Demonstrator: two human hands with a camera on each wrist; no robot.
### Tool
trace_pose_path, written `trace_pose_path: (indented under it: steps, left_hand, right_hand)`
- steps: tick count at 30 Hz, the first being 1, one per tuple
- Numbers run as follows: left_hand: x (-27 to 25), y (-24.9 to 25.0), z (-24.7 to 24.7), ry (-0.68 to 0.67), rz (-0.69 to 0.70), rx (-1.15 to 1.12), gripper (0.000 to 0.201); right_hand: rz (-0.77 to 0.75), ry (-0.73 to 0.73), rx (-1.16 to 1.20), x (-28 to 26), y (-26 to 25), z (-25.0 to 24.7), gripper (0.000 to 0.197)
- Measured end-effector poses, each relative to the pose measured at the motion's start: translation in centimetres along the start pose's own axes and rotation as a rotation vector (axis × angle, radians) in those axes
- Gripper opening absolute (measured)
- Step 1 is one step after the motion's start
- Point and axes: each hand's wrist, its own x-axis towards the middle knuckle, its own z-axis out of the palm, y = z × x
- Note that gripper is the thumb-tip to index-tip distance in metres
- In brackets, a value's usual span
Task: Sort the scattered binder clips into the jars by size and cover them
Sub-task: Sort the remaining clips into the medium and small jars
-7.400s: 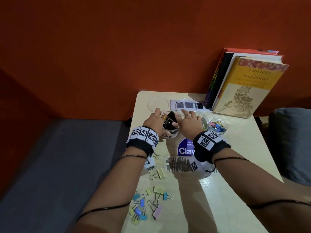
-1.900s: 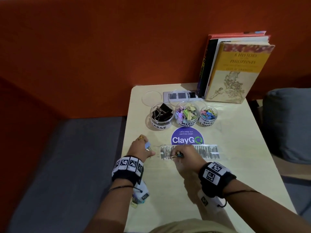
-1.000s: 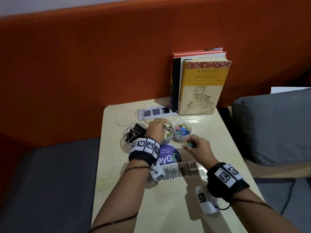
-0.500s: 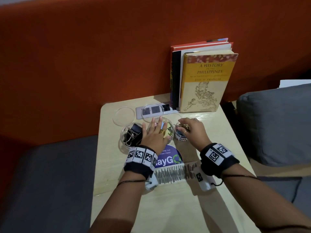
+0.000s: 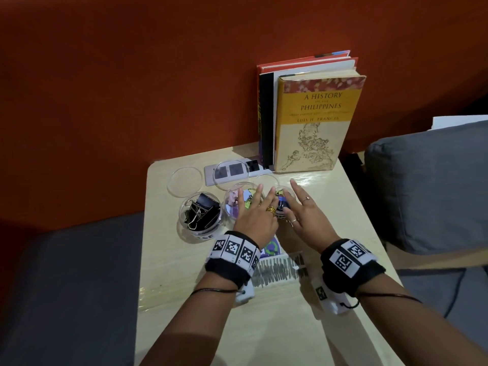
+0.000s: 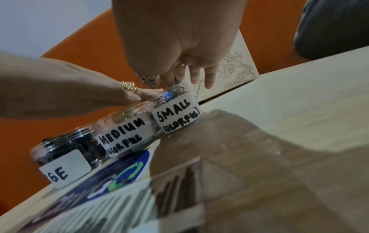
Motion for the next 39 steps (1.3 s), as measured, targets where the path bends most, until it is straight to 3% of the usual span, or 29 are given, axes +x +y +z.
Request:
trace_pose_path:
  steps: [5, 10, 16, 19, 22, 25, 28, 33, 37, 39]
  left_hand:
    - [0.0, 0.4, -0.6, 0.038, 0.001, -0.028, 0.049]
    - [-0.3, 1.1, -0.9, 0.004, 0.055, 0.037, 0.049]
    - [-0.1, 1.4, -0.5, 0.008, 0.029, 0.047, 0.057]
    - [-1.3, 0.7, 0.3, 0.093, 0.045, -0.074, 0.063]
    - [-4.6, -1.0, 0.2, 0.219, 0.045, -0.096, 0.071]
    - [-10.0, -4.0, 1.5, 0.272, -0.048, -0.192, 0.081]
    - [-16.9, -7.1, 4.2, 0.351, -0.22, -0.272, 0.062]
    - [-26.0, -7.9, 8.9, 0.217, -0.555, -0.46, 0.04]
    - [-29.3, -7.3, 11.2, 0.168, -0.644, -0.579, 0.032]
    - [-30.3, -7.3, 12.2, 0.106, -0.642, -0.588, 0.046]
  right_hand:
    - [0.06, 0.081, -0.045, -0.5, -0.1, 0.1, 0.037]
    - [0.016, 0.028, -0.222, -0.3, -0.9, -0.3, 0.055]
    - [0.049, 0.119, -0.108, -0.9, -0.9, -0.6, 0.051]
    - [0.061, 0.176, -0.02, -1.5, -1.3, -0.4, 0.05]
    - [-0.046, 0.198, 0.031, -2.3, -2.6, 0.0, 0.038]
    - [-0.15, 0.076, 0.086, -3.6, -5.1, 1.4, 0.032]
    - [-0.367, -0.144, 0.091, -5.7, -8.2, 3.9, 0.042]
    - [-0.611, -0.442, 0.048, -8.9, -12.9, 8.6, 0.04]
    - [-0.749, -0.581, -0.014, -10.6, -15.4, 11.3, 0.033]
    - [-0.779, -0.621, -0.035, -11.4, -16.7, 11.8, 0.029]
